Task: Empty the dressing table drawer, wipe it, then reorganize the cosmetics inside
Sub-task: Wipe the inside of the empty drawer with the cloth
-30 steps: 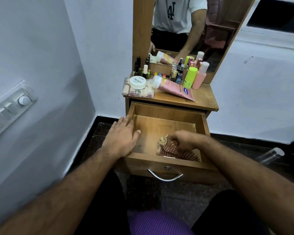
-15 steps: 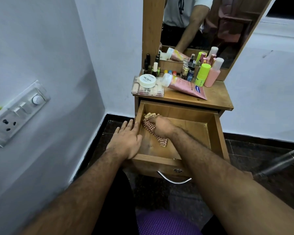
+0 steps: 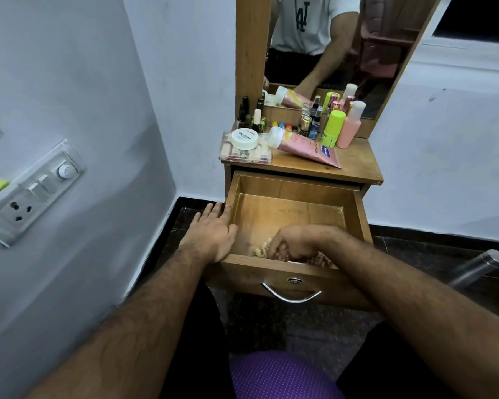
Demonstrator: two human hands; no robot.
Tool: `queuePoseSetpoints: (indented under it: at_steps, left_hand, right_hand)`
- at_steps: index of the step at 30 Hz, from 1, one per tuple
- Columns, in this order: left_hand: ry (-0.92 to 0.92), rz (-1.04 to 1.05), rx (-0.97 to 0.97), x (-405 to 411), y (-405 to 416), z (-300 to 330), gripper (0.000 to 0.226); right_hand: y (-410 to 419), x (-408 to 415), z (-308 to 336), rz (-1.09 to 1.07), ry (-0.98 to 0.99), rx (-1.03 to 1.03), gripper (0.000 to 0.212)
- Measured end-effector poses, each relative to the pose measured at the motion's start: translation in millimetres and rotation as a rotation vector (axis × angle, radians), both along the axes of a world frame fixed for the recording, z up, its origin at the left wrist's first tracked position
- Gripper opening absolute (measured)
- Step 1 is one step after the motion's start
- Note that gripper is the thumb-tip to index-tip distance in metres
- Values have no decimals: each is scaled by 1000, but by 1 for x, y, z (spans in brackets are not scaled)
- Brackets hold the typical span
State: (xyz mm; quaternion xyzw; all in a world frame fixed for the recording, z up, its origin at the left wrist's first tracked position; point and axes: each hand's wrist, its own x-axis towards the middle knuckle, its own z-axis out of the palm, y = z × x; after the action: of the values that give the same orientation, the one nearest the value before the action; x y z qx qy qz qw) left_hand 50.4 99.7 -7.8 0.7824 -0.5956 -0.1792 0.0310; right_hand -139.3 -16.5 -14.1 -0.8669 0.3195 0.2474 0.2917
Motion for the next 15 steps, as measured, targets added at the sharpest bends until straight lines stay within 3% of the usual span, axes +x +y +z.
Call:
queuePoseSetpoints:
  at_steps: [2,4,9,12,15]
  left_hand:
    - [-2,-5,-3,0,0,0,61]
    - [1,-10,-3,-1,0,1,62]
    - [5,-22,-20,-1,1,1,64]
    - [1,-26,-25,-1,1,1,64]
    - [10,-19,-38,-2,1,2,64]
  right_hand:
    - [-12,-18,0,-110,3,-58,36]
    - [-23,-25,-1,-187,35,-247,29]
    - [-33,4,-1,-422,-125,-315,48]
    - [-22,39,-7,-361,-182,-232,53]
    - [-4,63,-10,-177,-181,-241,44]
